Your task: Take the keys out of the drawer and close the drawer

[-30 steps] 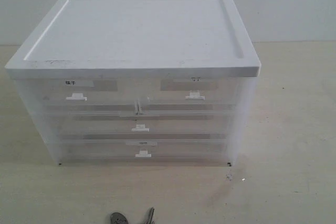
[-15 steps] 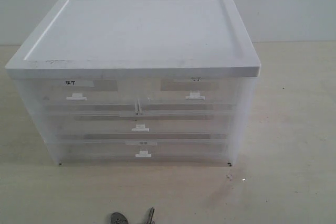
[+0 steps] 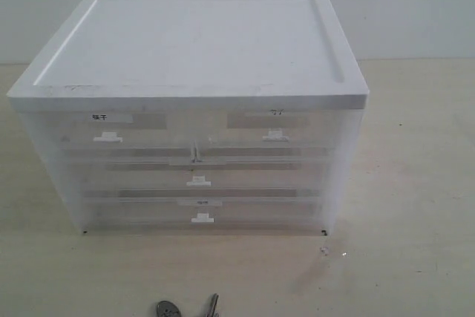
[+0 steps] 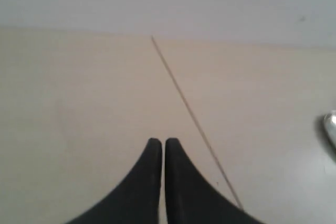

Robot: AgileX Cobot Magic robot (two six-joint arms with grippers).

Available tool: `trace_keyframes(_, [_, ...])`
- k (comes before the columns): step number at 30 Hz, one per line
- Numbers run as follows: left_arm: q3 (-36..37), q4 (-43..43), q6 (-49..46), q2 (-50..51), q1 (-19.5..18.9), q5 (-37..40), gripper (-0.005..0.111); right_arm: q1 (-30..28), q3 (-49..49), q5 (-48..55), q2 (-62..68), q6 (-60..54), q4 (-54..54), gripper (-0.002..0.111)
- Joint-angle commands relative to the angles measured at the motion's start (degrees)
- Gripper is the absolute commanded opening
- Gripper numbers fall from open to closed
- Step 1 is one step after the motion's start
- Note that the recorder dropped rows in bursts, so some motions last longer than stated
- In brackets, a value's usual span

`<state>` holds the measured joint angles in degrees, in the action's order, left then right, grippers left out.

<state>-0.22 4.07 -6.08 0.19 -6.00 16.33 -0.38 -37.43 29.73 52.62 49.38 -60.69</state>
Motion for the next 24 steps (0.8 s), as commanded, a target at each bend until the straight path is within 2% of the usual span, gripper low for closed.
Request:
trace_keyframes(1, [0.2, -0.1, 0.0, -0.2, -0.2, -0.1, 0.004, 1.1, -9.7, 14.5, 2.8, -40.1, 39.2, 0.0])
trace_keyframes(3, [0.2, -0.1, 0.0, -0.2, -0.2, -0.1, 0.004, 1.1, -14.2, 22.3, 3.5, -47.7, 48.8, 0.0])
trace_keyframes(8, [0.2, -0.1, 0.0, -0.2, -0.2, -0.1, 0.004, 1.5, -18.7, 32.2, 2.6, -69.4, 74.3, 0.0])
trace_keyframes(12, [0.2, -0.1, 0.0, -0.2, -0.2, -0.1, 0.004, 8.7, -14.7, 35.0, 1.2, -79.9, 86.5, 0.0])
trace_keyframes(18, [0.2, -0.2, 0.0, -0.2, -0.2, -0.1, 0.004, 25.1, -7.0, 31.8, 0.6, -72.6, 78.5, 0.0])
trace_keyframes(24, [0.2, -0.2, 0.0, -0.2, -0.2, -0.1, 0.004, 45.7, -0.8, 18.3, 1.3, -61.0, 70.9, 0.0])
